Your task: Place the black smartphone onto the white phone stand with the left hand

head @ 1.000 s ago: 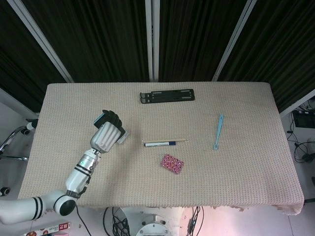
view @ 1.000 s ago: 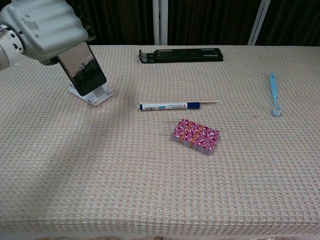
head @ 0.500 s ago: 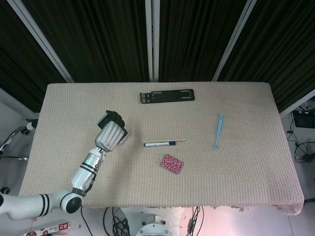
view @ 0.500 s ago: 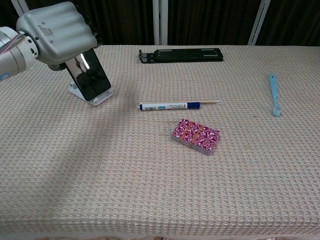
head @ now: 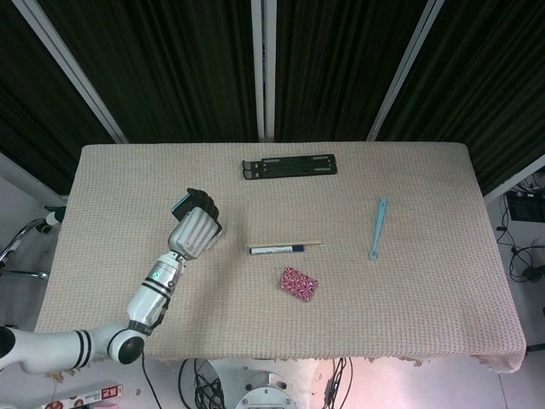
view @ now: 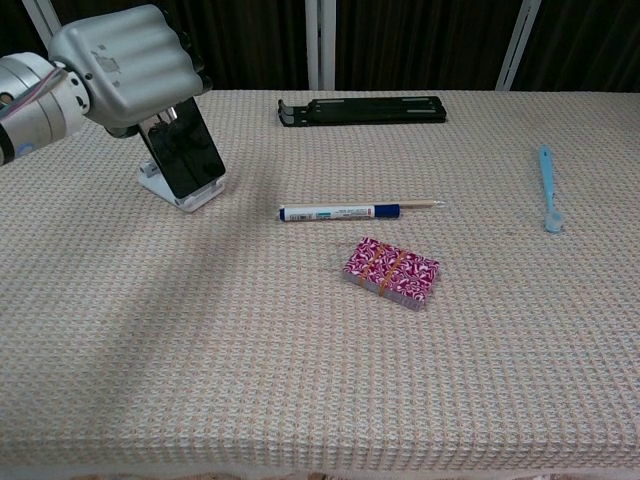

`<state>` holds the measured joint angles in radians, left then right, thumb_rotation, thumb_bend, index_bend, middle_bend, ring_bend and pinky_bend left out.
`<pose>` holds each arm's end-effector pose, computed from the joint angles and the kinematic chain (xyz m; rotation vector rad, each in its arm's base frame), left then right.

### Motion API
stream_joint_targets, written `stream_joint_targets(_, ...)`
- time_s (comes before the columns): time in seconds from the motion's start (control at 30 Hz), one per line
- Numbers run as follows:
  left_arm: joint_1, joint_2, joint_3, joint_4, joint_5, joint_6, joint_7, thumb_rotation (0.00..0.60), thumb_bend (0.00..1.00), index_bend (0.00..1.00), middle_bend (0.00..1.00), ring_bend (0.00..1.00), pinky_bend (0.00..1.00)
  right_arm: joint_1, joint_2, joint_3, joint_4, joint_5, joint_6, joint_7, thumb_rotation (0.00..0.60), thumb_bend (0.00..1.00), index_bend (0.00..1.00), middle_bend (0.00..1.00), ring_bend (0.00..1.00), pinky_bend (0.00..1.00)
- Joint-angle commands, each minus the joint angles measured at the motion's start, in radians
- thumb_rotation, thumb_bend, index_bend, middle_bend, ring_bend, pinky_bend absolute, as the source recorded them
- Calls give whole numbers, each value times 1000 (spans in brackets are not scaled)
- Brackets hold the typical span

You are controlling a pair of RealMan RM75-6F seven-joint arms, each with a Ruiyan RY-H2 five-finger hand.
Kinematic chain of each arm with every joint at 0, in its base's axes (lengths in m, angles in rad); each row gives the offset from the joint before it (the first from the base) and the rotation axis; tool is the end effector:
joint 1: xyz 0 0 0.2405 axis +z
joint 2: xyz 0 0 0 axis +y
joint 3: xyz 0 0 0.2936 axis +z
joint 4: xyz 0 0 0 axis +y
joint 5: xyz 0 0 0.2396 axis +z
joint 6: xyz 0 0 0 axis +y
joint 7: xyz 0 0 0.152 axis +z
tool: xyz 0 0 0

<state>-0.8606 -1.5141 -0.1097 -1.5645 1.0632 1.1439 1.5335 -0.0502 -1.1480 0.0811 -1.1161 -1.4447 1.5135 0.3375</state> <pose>-0.1305 0.3869 -0.0255 -1.8560 0.2993 -0.2688 -0.4734 -0.1439 0.2287 1.2259 -0.8286 0.7387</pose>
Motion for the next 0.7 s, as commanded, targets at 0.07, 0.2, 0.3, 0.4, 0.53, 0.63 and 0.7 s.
stream_joint_targets(0.07, -3, 8, 14, 3, 1, 9, 0, 600, 380, 558, 604, 415, 298, 1, 0, 0, -3, -2, 0, -5, 600, 183, 0, 0, 0, 0)
stream_joint_targets(0.2, -4, 9, 25, 7, 3, 19, -8, 600, 380, 558, 604, 415, 298, 2, 1, 0, -8, -4, 1, -13, 600, 183, 0, 0, 0, 0)
stream_joint_targets(0.3, -5, 4, 34, 14, 11, 26, -18, 600, 380, 558, 604, 415, 298, 3, 1, -1, -12, -5, 0, -19, 600, 184, 0, 0, 0, 0)
stream_joint_targets(0.4, -7, 0, 46, 21, 25, 27, -25, 600, 380, 558, 604, 416, 298, 3, 2, 0, -15, -4, 0, -24, 600, 184, 0, 0, 0, 0)
stream_joint_targets(0.53, -14, -7, 62, 46, 61, 28, -39, 600, 380, 558, 604, 416, 298, 3, 3, 0, -19, -1, -3, -27, 600, 184, 0, 0, 0, 0)
stream_joint_targets(0.63, -16, -14, 68, 60, 66, 24, -40, 600, 380, 558, 606, 416, 299, 4, 3, 0, -19, -1, -5, -29, 600, 184, 0, 0, 0, 0)
stream_joint_targets(0.7, -18, -16, 70, 63, 63, 19, -39, 600, 380, 558, 606, 416, 299, 4, 2, 0, -17, 0, -8, -27, 600, 184, 0, 0, 0, 0)
